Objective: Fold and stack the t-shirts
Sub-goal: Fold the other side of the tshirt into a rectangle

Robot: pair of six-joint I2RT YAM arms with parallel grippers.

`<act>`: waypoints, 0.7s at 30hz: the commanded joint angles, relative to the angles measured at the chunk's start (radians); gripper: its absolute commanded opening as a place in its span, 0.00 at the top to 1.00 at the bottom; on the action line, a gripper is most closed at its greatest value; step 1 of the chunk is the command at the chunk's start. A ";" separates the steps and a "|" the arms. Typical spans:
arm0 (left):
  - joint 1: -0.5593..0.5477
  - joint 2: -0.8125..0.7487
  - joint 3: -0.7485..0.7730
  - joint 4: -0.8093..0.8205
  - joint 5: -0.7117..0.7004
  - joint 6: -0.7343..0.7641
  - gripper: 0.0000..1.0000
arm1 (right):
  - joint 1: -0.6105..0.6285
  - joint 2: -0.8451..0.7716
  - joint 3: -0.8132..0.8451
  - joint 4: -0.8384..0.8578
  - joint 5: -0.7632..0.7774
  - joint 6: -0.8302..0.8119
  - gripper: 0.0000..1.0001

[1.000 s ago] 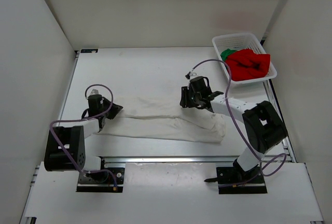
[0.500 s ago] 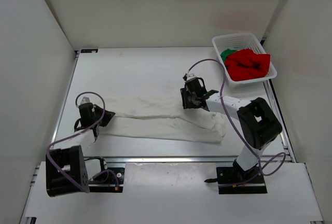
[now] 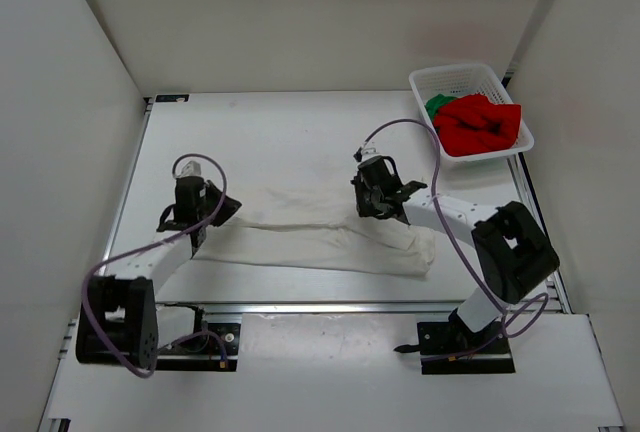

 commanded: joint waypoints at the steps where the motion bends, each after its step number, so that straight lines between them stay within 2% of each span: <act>1: -0.076 0.127 0.114 0.041 -0.059 0.021 0.95 | 0.041 -0.101 -0.041 0.004 0.024 0.040 1.00; 5: -0.071 0.271 0.194 0.009 -0.018 0.043 0.99 | 0.090 -0.147 -0.080 -0.013 0.024 0.088 1.00; 6: -0.065 0.280 0.185 0.021 0.014 0.043 1.00 | 0.121 -0.156 -0.096 -0.013 0.032 0.107 1.00; 12: -0.081 0.239 0.076 0.031 -0.004 0.056 0.98 | 0.235 -0.219 -0.195 0.020 0.048 0.195 1.00; 14: -0.090 0.239 0.061 0.009 -0.004 0.066 0.99 | 0.227 -0.219 -0.183 0.027 0.044 0.183 1.00; 16: -0.084 0.215 0.041 -0.009 0.004 0.073 1.00 | 0.180 -0.207 -0.144 0.007 0.044 0.157 0.93; 21: -0.009 -0.010 -0.066 -0.069 0.004 0.086 0.99 | 0.065 -0.187 -0.098 0.054 -0.005 0.082 0.81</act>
